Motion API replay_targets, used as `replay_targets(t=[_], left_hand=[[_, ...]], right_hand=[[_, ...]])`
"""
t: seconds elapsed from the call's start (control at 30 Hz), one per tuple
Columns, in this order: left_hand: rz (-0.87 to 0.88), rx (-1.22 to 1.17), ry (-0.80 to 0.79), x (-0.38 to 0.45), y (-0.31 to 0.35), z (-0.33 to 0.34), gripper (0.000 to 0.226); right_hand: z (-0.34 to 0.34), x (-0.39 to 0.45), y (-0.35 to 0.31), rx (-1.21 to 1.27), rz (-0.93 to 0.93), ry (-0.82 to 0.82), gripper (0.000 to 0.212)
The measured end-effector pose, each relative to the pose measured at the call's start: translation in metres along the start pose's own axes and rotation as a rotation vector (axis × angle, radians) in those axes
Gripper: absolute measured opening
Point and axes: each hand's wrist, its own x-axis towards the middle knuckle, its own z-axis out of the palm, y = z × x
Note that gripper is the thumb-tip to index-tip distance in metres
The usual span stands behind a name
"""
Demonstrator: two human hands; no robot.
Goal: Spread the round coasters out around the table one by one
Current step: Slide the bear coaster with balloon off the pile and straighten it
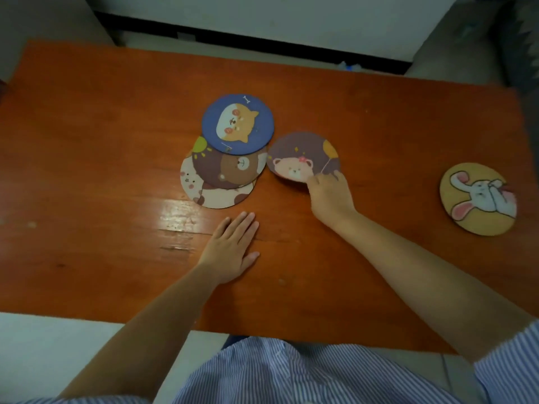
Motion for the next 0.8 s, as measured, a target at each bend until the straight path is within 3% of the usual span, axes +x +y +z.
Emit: replay_targets(t=[0.17,0.33,0.4,0.53,0.63,0.7,0.77,0.8], left_hand=[[-0.094,-0.051,0.074,0.006,0.023,-0.019,0.06],[-0.411,-0.636,0.168,0.017,0.065,-0.038,0.045],[-0.497,-0.635,0.11,0.016,0.074,-0.04,0.045],[-0.652,-0.577,0.033,0.018,0.085,-0.049,0.048],[-0.723,-0.642,-0.015,0.024,0.094,-0.052,0.041],[-0.77,-0.803,0.005,0.028,0.095,-0.053,0.032],[-0.771,-0.857,0.053,0.029,0.09,-0.051,0.007],[-0.768,-0.851,0.077,0.029,0.089,-0.049,0.017]], right_hand=[[0.028,-0.102,0.003,0.115,-0.151,-0.03,0.032],[0.044,-0.149,-0.007,0.274,-0.225,-0.067,0.008],[0.046,-0.152,0.0,0.39,-0.117,-0.092,0.019],[0.041,-0.14,0.012,0.558,0.359,0.025,0.04],[0.035,-0.123,0.006,0.73,0.617,-0.032,0.051],[0.035,-0.114,0.005,0.796,0.728,-0.076,0.05],[0.035,-0.111,0.01,0.836,0.796,-0.07,0.034],[0.035,-0.112,0.014,0.836,0.792,-0.06,0.025]])
